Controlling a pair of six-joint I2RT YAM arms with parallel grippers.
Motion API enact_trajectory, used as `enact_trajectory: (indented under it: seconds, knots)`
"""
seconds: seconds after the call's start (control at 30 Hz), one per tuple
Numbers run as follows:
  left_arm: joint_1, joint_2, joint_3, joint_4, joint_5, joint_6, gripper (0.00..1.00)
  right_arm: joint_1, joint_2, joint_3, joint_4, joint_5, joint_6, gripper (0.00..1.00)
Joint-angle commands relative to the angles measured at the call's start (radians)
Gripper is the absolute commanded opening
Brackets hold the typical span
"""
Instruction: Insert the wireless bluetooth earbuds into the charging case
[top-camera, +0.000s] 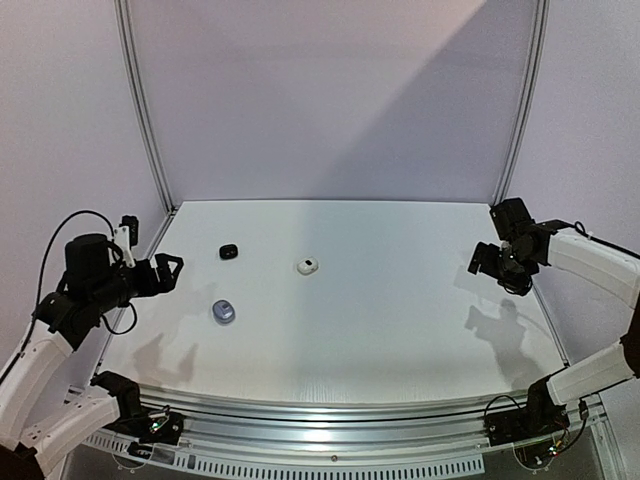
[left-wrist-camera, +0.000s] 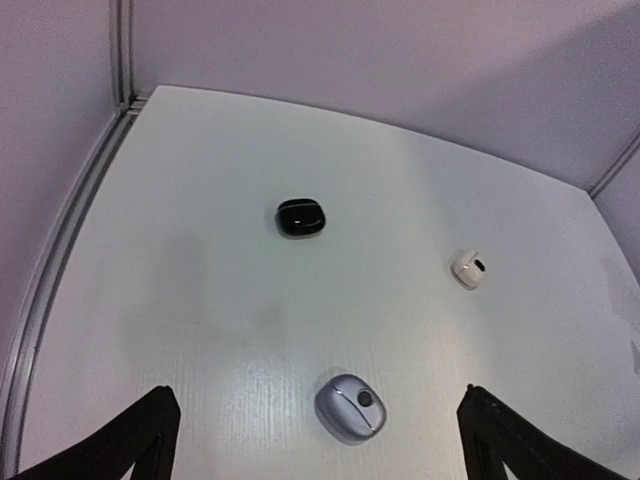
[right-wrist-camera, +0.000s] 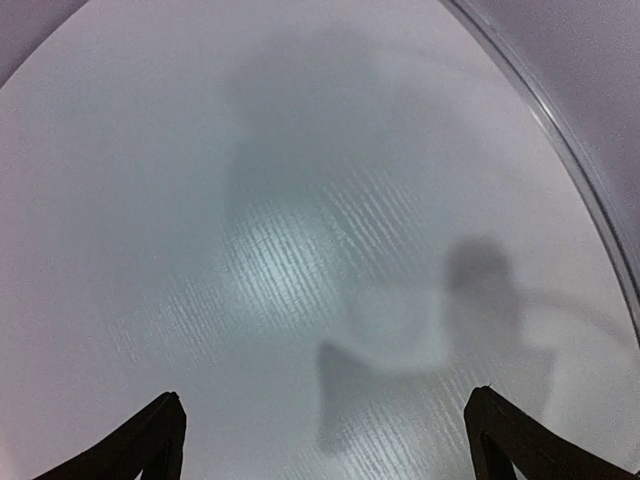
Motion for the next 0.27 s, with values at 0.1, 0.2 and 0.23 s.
enact_trajectory:
  seconds: [0.1, 0.2, 0.23]
  knots:
    - [0.142, 0.086, -0.169, 0.246, -0.133, 0.048, 0.99, -0.004, -0.066, -0.060, 0.121, 0.169, -0.035, 0.99]
    - [0.208, 0.109, -0.198, 0.269, -0.147, 0.032, 0.99, -0.005, -0.116, -0.119, 0.229, 0.179, -0.078, 0.99]
    - [0.233, 0.120, -0.208, 0.281, -0.157, 0.036, 0.99, -0.005, -0.125, -0.124, 0.238, 0.189, -0.083, 0.99]
